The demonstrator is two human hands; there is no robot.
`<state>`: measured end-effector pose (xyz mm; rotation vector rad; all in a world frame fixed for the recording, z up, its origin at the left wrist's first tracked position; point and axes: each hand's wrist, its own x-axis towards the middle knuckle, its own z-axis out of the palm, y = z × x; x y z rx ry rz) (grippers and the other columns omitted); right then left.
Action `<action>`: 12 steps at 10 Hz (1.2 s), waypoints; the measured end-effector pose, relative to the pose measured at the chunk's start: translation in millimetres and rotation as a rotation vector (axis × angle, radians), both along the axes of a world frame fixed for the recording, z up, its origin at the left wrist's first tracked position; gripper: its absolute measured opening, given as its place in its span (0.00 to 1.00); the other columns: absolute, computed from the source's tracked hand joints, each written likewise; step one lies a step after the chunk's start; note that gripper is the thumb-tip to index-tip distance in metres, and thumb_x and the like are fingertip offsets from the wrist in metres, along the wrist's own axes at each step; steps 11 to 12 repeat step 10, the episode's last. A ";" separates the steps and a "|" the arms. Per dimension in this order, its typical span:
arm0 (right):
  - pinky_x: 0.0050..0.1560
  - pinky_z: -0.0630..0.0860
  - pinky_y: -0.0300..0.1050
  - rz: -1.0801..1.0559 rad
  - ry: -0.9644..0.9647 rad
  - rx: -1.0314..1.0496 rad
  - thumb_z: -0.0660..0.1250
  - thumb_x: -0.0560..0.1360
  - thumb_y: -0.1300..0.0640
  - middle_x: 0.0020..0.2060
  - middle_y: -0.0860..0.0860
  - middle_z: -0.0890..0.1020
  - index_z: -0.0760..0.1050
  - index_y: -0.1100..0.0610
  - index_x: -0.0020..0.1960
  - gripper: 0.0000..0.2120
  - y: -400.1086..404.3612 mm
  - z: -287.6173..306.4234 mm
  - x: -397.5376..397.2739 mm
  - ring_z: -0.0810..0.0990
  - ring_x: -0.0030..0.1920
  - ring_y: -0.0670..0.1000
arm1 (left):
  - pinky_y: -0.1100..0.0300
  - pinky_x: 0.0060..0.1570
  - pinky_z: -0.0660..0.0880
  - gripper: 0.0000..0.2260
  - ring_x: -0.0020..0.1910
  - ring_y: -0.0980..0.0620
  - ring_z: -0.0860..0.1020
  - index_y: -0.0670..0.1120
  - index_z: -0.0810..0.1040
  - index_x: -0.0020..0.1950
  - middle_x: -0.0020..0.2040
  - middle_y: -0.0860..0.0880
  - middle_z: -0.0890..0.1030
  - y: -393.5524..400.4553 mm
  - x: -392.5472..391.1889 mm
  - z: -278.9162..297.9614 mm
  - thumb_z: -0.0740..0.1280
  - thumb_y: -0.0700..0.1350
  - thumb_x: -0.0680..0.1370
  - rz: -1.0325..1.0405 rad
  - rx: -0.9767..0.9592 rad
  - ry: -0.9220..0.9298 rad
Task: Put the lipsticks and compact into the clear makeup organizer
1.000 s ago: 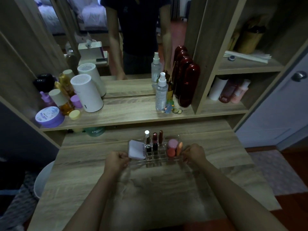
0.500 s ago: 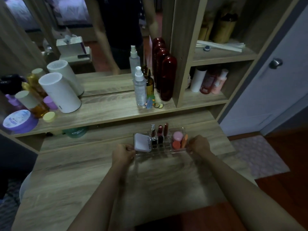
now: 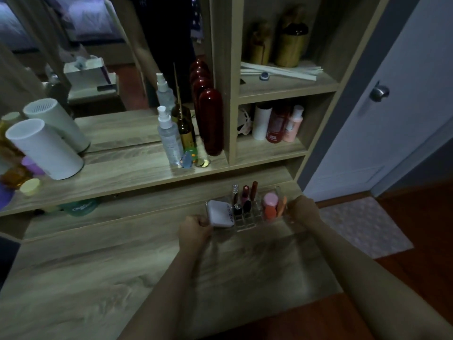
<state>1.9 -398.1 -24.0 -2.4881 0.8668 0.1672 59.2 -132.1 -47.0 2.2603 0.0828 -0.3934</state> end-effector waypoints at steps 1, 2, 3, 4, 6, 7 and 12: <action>0.58 0.77 0.50 0.017 0.015 -0.027 0.61 0.78 0.60 0.50 0.62 0.82 0.78 0.66 0.51 0.10 -12.7 0.9 0.2 0.80 0.53 0.59 | 0.62 0.26 0.63 0.08 0.27 0.50 0.72 0.43 0.78 0.27 0.27 0.45 0.76 -13.6 -4.2 2.9 0.71 0.39 0.67 -0.024 0.020 0.004; 0.55 0.77 0.48 0.018 0.053 -0.041 0.61 0.78 0.59 0.50 0.61 0.83 0.78 0.66 0.51 0.11 -21.3 2.7 -1.3 0.81 0.52 0.58 | 0.61 0.29 0.65 0.06 0.29 0.50 0.73 0.38 0.81 0.32 0.29 0.44 0.77 -23.8 -6.8 3.1 0.71 0.40 0.68 -0.010 0.015 0.016; 0.56 0.77 0.49 0.010 0.058 -0.041 0.61 0.79 0.59 0.51 0.62 0.82 0.78 0.66 0.52 0.12 -28.1 2.9 -1.7 0.81 0.54 0.58 | 0.60 0.34 0.70 0.05 0.34 0.45 0.80 0.38 0.82 0.36 0.35 0.40 0.84 -29.4 -7.1 -0.4 0.72 0.40 0.68 -0.004 0.013 0.026; 0.55 0.77 0.49 -0.020 0.060 -0.020 0.61 0.78 0.60 0.51 0.62 0.82 0.78 0.67 0.52 0.11 -34.1 2.4 -2.1 0.81 0.53 0.59 | 0.55 0.37 0.76 0.04 0.39 0.43 0.83 0.39 0.83 0.36 0.37 0.39 0.85 -34.5 -8.3 -2.0 0.73 0.40 0.68 -0.010 0.028 0.016; 0.52 0.76 0.46 -0.015 0.044 -0.024 0.61 0.79 0.60 0.49 0.62 0.82 0.78 0.67 0.51 0.11 -39.4 -2.4 -4.4 0.81 0.51 0.58 | 0.57 0.37 0.73 0.06 0.38 0.44 0.82 0.40 0.81 0.34 0.36 0.39 0.85 -38.2 -10.0 -2.6 0.74 0.41 0.68 -0.011 0.032 0.018; 0.53 0.77 0.46 -0.002 0.059 -0.027 0.61 0.79 0.60 0.50 0.61 0.82 0.78 0.67 0.52 0.11 -40.2 -5.4 -5.0 0.81 0.51 0.58 | 0.55 0.40 0.75 0.09 0.37 0.46 0.80 0.47 0.77 0.30 0.34 0.42 0.83 -38.1 -13.4 -0.9 0.73 0.42 0.69 -0.016 0.035 -0.005; 0.59 0.74 0.50 0.007 0.040 0.180 0.60 0.78 0.61 0.55 0.62 0.81 0.76 0.64 0.59 0.13 -45.2 -6.9 -50.0 0.79 0.57 0.60 | 0.54 0.44 0.77 0.06 0.43 0.44 0.82 0.47 0.80 0.41 0.42 0.43 0.85 -8.8 -53.1 7.7 0.65 0.46 0.75 -0.291 0.192 -0.071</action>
